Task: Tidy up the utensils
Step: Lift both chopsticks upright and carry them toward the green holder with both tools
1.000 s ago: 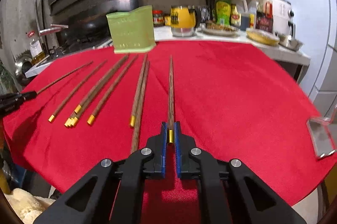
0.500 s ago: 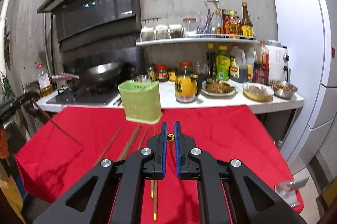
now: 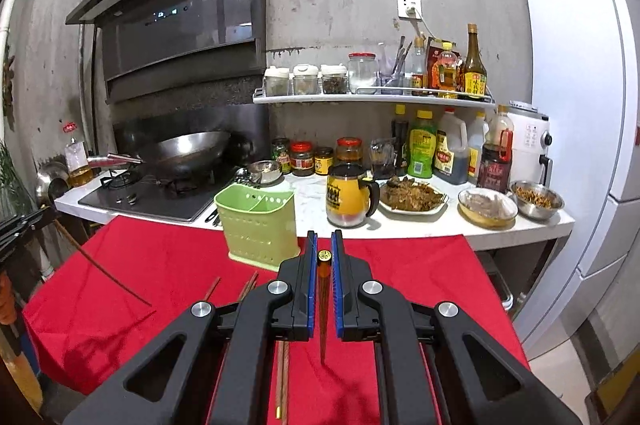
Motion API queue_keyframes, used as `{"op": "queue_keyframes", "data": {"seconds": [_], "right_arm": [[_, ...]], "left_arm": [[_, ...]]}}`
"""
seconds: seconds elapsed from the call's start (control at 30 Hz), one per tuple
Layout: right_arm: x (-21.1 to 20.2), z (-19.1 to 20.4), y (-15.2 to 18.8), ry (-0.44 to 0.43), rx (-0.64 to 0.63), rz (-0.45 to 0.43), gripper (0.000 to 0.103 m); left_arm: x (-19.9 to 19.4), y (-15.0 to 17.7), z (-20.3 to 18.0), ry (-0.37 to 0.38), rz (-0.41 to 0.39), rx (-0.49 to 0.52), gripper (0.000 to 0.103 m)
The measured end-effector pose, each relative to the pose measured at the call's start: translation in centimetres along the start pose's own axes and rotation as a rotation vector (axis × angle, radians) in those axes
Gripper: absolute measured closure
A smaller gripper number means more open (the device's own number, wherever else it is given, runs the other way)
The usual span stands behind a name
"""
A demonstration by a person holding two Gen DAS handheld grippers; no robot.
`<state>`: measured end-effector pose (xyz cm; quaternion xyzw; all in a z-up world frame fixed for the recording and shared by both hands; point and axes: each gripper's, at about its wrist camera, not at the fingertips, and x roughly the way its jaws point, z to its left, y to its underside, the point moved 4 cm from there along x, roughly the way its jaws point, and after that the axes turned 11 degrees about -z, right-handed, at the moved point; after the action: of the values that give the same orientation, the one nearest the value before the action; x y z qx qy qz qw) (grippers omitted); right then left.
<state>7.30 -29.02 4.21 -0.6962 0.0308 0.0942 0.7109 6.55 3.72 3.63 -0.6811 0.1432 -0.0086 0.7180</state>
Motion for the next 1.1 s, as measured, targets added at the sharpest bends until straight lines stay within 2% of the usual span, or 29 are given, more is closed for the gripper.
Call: {"op": "queue_keyframes", "data": {"seconds": [0.33,0.53,0.73,0.83,0.97,1.1], "right_arm": [[1.6,0.3,-0.5,0.003,-0.013,-0.002,0.096],[3.0,0.2,-0.3,0.017,-0.021,0.011,0.095],[5.4,-0.3,3.5,0.012,0.002,0.117,0.096],[5.3,-0.1,4.3,0.026,-0.01,0.112,0.096],[4.6,0.4,4.2,0.028,-0.024,0.08,0.096],[4.9,0.8,2.0,0.0,-0.015,0.023,0.096]], "left_arm": [[2.1,0.8,0.4,-0.004,0.045,-0.012,0.096],[3.2,0.5,0.1,-0.003,0.035,0.0,0.096],[5.7,3.5,-0.6,-0.003,0.141,0.018,0.096],[6.3,4.7,-1.0,-0.008,0.175,0.039,0.096],[5.5,4.9,-1.3,0.005,0.156,0.029,0.096],[5.3,2.7,-1.5,0.007,0.08,0.03,0.096]]}}
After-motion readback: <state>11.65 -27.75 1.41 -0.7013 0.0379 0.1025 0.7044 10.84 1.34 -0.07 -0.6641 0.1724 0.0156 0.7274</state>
